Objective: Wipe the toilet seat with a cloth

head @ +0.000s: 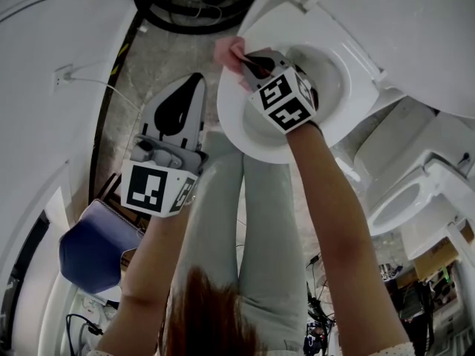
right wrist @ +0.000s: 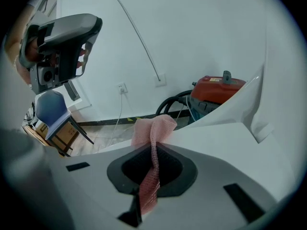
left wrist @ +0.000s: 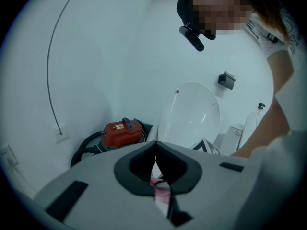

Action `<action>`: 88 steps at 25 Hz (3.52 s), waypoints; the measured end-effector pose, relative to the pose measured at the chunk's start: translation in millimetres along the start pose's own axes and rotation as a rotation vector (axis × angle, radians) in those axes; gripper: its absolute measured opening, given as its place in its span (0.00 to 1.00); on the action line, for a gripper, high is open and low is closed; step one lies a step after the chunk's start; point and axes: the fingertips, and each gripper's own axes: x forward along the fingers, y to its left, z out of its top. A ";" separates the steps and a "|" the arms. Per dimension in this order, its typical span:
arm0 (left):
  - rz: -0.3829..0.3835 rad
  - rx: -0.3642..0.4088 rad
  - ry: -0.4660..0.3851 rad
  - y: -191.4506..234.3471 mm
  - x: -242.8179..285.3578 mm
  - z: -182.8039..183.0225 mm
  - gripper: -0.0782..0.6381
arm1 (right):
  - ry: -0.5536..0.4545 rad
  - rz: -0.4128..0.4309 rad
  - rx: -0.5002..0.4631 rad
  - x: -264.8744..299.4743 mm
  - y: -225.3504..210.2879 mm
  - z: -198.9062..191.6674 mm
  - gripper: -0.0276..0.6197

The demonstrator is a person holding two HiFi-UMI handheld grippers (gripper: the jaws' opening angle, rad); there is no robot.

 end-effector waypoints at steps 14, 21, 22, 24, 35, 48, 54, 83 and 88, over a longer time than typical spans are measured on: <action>0.003 0.013 0.001 0.7 -1.3 4.0 0.11 | -0.049 -0.057 0.142 -10.0 -33.0 8.4 0.08; -0.003 0.007 0.009 -4.0 -2.1 -0.5 0.11 | -0.091 -0.079 0.225 -14.3 -47.0 9.3 0.08; -0.006 0.008 0.010 -5.0 -1.8 -0.7 0.11 | -0.096 -0.085 0.235 -14.8 -48.6 9.1 0.08; -0.010 0.012 0.010 -6.8 -1.6 -0.1 0.11 | -0.112 -0.091 0.261 -16.1 -51.6 8.8 0.08; -0.002 0.026 0.006 -5.4 0.5 4.7 0.11 | -0.177 -0.155 0.332 -29.1 -79.2 7.6 0.07; -0.011 0.019 0.014 -14.9 0.0 -3.2 0.11 | -0.260 -0.242 0.437 -52.4 -109.2 -3.1 0.07; -0.019 0.023 0.012 -19.2 0.3 -3.1 0.11 | -0.294 -0.307 0.490 -68.4 -124.2 -15.1 0.07; -0.102 0.052 0.018 -48.3 5.5 -1.4 0.11 | -0.348 -0.490 0.681 -135.2 -151.0 -80.5 0.07; -0.124 0.057 0.020 -56.0 7.9 -2.8 0.11 | -0.294 -0.497 0.660 -137.2 -149.7 -85.4 0.07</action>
